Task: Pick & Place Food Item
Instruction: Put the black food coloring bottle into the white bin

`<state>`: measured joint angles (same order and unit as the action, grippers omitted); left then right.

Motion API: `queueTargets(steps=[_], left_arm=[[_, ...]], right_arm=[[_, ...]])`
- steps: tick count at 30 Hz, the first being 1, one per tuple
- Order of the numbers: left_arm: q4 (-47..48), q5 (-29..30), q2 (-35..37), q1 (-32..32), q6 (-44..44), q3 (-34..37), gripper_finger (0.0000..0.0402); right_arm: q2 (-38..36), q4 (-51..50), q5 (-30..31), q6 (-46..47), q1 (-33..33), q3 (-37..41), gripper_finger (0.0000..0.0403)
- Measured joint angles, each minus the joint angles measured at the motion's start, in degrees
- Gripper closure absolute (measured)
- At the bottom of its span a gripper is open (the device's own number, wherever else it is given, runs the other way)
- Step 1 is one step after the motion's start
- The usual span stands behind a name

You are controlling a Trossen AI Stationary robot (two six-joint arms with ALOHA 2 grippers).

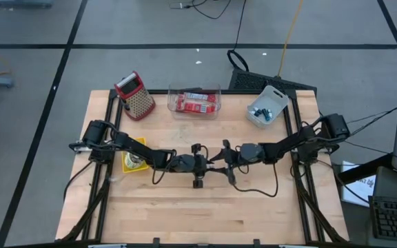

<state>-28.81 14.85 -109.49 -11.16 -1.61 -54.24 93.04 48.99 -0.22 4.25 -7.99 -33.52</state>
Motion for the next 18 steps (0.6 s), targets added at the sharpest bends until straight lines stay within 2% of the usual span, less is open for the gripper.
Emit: queueTargets(steps=[8,18], left_arm=[[0.1,-2.9,0.4,0.0,0.6,0.0,0.0322],[2.3,-2.8,3.2,-0.1,1.5,0.2,0.0322]], right_arm=[[0.0,-3.3,1.6,-0.4,0.0,0.0,0.0241],[-0.2,-1.8,1.7,-3.8,0.0,0.0,0.0316]])
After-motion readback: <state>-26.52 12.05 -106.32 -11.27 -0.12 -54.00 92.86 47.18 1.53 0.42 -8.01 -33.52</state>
